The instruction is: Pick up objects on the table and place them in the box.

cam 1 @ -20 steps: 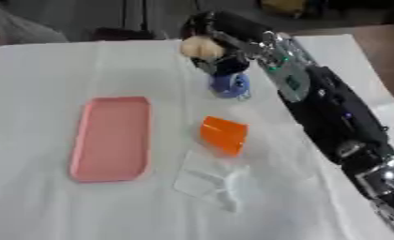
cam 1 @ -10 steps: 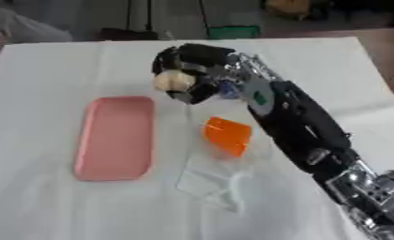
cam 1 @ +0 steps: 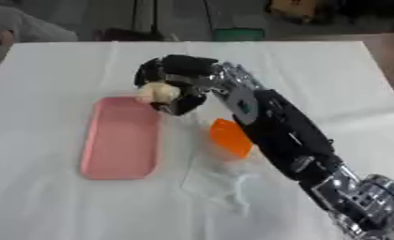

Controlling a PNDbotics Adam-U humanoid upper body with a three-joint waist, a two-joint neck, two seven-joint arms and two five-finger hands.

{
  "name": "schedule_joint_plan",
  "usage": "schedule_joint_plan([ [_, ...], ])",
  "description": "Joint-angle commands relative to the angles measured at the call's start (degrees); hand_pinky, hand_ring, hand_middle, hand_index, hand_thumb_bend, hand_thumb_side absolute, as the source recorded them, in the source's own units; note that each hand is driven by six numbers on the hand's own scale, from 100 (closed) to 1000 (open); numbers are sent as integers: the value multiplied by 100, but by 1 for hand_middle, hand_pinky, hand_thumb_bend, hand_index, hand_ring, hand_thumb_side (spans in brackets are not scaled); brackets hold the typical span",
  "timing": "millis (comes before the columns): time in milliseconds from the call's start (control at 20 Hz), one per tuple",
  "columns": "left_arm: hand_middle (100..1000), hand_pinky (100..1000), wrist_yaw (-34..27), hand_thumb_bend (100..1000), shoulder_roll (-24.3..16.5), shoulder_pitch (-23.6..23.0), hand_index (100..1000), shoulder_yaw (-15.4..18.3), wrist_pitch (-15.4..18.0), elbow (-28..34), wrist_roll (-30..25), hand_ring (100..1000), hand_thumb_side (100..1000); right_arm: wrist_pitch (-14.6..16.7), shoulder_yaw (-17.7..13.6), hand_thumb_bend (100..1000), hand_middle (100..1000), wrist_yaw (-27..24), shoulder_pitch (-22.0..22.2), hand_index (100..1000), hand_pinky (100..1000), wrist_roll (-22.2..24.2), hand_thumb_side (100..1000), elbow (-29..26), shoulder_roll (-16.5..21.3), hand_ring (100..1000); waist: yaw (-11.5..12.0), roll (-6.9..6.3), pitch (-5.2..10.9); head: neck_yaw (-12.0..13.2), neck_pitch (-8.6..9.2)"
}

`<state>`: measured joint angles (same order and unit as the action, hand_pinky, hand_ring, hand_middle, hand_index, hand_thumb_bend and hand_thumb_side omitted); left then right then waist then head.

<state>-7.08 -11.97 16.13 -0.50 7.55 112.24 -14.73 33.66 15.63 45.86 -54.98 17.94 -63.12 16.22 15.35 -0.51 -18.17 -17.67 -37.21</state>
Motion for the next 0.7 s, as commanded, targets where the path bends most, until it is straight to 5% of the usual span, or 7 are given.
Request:
schedule_joint_plan([
  [50, 796, 572, -42, 143, -18, 81, 742, -8, 2, 116, -37, 673, 863, 72, 114, 100, 758, 330, -153, 739, 485, -363, 100, -290, -52, 470, 37, 2, 150, -32, 75],
  [350, 796, 571, -64, 144, -15, 92, 742, -20, -5, 141, -57, 673, 862, 587, 344, 100, 778, 736, -100, 768, 528, -492, 116, -277, -194, 489, 82, 24, 152, -31, 94],
  [400, 796, 571, -67, 144, -14, 93, 742, -21, -6, 142, -61, 673, 864, 698, 350, 100, 800, 754, -91, 795, 563, -448, 267, -245, -220, 510, 85, 26, 151, -30, 96],
  [450, 796, 571, -68, 144, -10, 96, 742, -25, -9, 143, -67, 673, 864, 837, 378, 100, 800, 759, -82, 795, 563, -377, 267, -213, -262, 510, 90, 28, 146, -27, 98],
  [500, 797, 571, -68, 144, -8, 98, 743, -28, -11, 143, -73, 673, 864, 959, 388, 100, 862, 751, -78, 885, 650, -303, 514, -186, -292, 620, 94, 29, 143, -26, 98],
  [650, 797, 571, -70, 144, -5, 101, 743, -33, -14, 147, -87, 674, 864, 1325, 406, 100, 875, 725, -66, 902, 672, 31, 554, -135, -338, 645, 102, 30, 139, -27, 98],
  [700, 797, 571, -70, 145, -5, 101, 743, -33, -15, 147, -89, 674, 865, 1380, 404, 251, 967, 721, -64, 988, 834, 126, 788, -126, -339, 816, 103, 32, 139, -24, 98],
])
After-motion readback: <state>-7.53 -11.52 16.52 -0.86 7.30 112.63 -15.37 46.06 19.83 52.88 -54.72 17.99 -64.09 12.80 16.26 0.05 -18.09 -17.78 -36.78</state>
